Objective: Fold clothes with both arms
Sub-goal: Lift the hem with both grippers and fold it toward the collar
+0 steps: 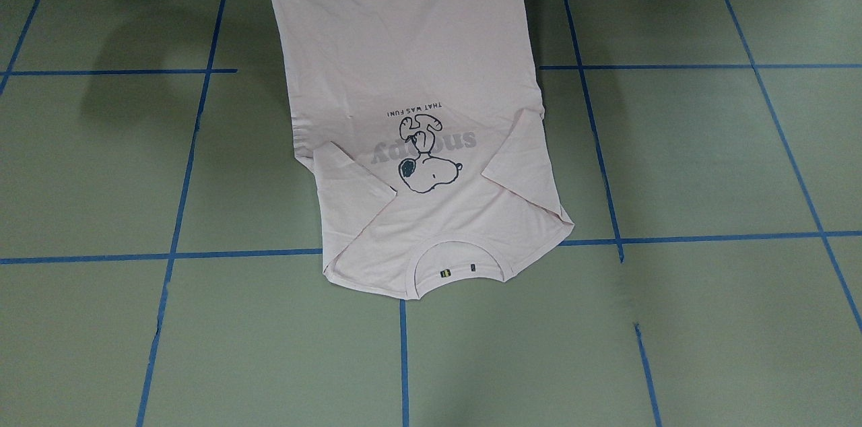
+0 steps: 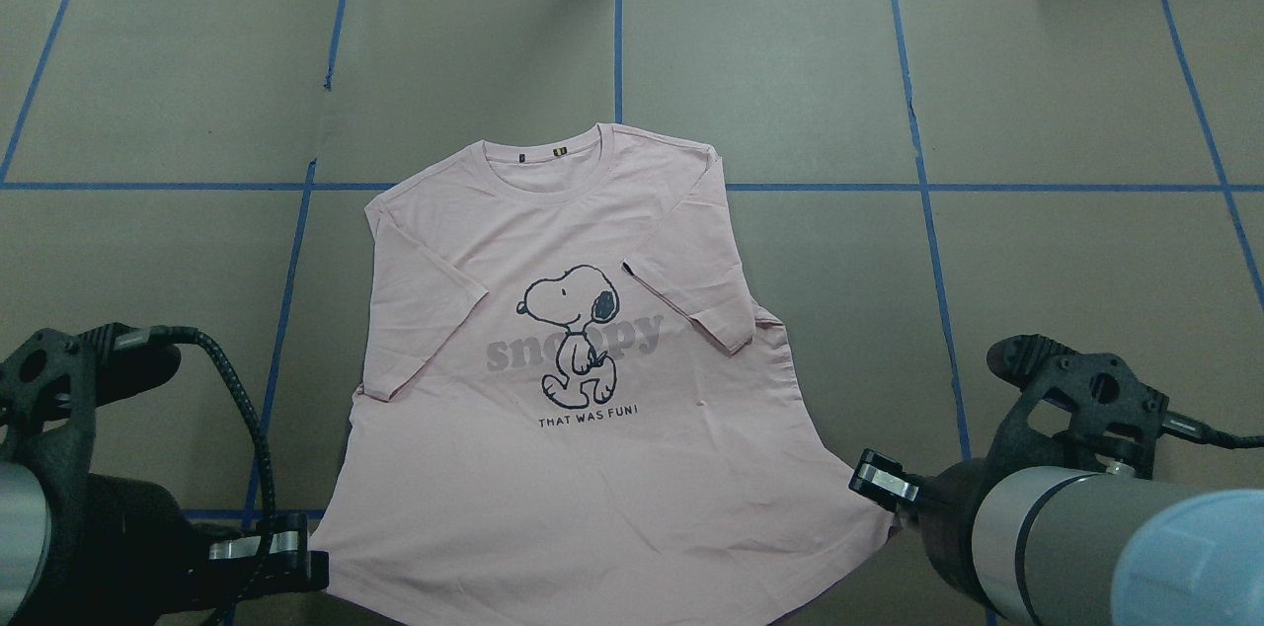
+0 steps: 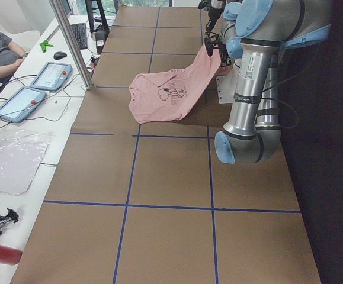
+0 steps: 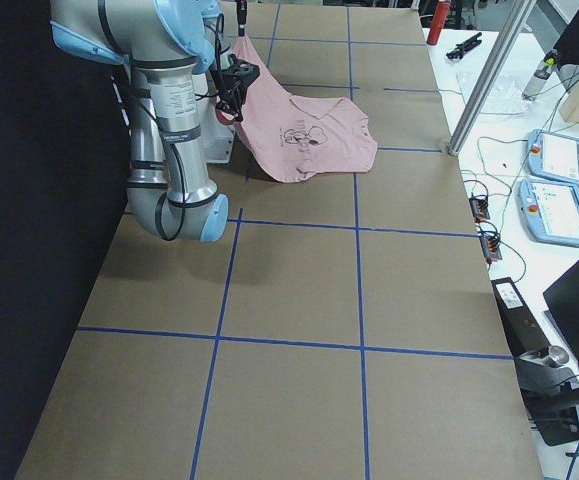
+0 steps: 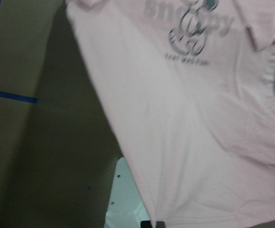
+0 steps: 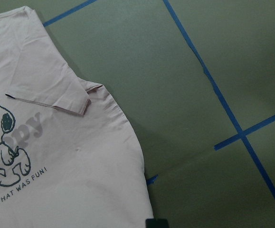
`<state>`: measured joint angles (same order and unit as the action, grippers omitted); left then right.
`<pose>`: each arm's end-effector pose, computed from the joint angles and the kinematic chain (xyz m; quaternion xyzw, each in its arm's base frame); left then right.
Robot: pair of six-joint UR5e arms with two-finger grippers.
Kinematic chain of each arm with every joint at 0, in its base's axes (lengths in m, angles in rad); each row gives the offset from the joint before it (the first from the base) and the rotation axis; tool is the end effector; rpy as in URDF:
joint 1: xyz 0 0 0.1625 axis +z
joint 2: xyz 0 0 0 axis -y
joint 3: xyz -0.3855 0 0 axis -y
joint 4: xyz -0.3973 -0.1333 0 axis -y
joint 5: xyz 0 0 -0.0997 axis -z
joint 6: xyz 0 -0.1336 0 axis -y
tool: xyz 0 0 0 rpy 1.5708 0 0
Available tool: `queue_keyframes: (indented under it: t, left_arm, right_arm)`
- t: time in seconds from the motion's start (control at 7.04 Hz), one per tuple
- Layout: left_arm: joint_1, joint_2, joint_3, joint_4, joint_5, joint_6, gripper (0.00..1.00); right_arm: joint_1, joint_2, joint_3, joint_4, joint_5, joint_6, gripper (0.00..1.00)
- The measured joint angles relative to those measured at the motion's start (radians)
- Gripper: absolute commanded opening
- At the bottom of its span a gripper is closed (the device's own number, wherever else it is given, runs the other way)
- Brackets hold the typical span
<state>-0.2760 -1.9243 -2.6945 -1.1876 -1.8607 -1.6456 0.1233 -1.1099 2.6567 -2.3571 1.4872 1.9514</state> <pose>0.2917 -0.1815 0.0988 -0.0711 0.5245 -0.0735 0.8453 -0.3246 -0.1858 0.1383 -0.0091 -0.3727 0.2463 0.8946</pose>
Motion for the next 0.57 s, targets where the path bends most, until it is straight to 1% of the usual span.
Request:
queue_keyframes:
  t: [0.14, 0.28, 0.43, 0.57]
  left_arm:
    - [-0.014, -0.011, 0.039, 0.01, -0.003, 0.047, 0.0]
    - [-0.038, -0.016, 0.082, 0.013, -0.003, 0.103, 0.0]
    - [-0.079, -0.021, 0.124, 0.013, -0.003, 0.172, 0.0]
    - [-0.127, -0.028, 0.172, 0.013, -0.003, 0.235, 0.0]
  right_arm:
    - [0.015, 0.025, -0.011, -0.025, 0.002, -0.047, 0.0]
    - [0.052, 0.053, -0.052, -0.018, 0.001, -0.115, 0.0]
    - [0.112, 0.08, -0.127, 0.036, 0.005, -0.183, 0.0]
    - [0.184, 0.093, -0.244, 0.152, 0.019, -0.232, 0.0]
